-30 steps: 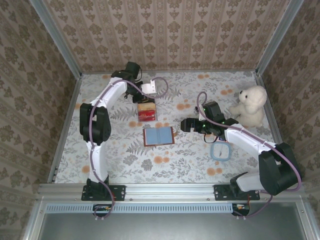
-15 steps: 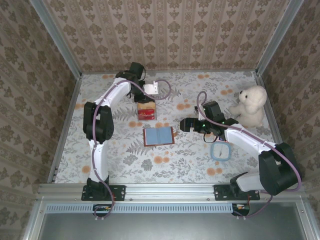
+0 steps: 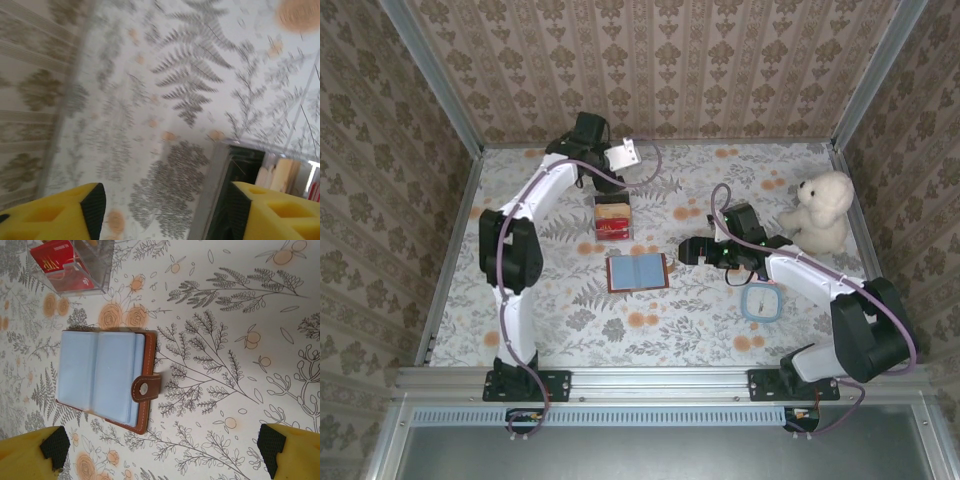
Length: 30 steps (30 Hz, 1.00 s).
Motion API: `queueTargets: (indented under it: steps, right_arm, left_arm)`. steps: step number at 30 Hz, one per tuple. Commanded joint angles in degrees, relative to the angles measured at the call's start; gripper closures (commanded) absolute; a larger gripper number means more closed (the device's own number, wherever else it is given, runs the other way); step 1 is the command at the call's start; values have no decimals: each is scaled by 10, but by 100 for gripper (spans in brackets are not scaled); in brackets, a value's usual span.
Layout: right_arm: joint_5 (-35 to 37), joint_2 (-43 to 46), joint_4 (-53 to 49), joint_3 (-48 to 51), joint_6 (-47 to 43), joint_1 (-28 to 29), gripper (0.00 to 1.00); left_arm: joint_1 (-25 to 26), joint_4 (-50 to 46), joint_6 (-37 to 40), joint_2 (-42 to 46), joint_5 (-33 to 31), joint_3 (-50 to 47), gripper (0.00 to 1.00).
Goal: Take the credit cards out of the card holder
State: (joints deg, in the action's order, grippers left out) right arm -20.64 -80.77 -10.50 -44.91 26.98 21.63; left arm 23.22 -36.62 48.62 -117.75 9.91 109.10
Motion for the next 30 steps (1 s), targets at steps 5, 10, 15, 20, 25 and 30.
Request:
queueTargets:
  steps: [5, 10, 15, 20, 25, 30]
  right_arm:
    - [-11, 7, -31, -31, 1, 12, 0]
    - [14, 29, -51, -42, 10, 43, 0]
    - [54, 24, -74, -59, 23, 91, 0]
    - [68, -8, -64, -66, 48, 125, 0]
    - [112, -53, -74, -92, 70, 166, 7]
    - [160, -126, -104, -138, 114, 196, 37]
  left_arm:
    - [19, 130, -141, 141, -3, -135, 0]
    - [22, 248, -292, 223, -41, -291, 0]
    - [25, 238, -567, 299, -216, -390, 0]
    - [26, 173, -706, 348, -205, -460, 0]
    - [25, 159, -760, 370, -152, -537, 0]
    - [25, 245, -832, 406, -79, -647, 0]
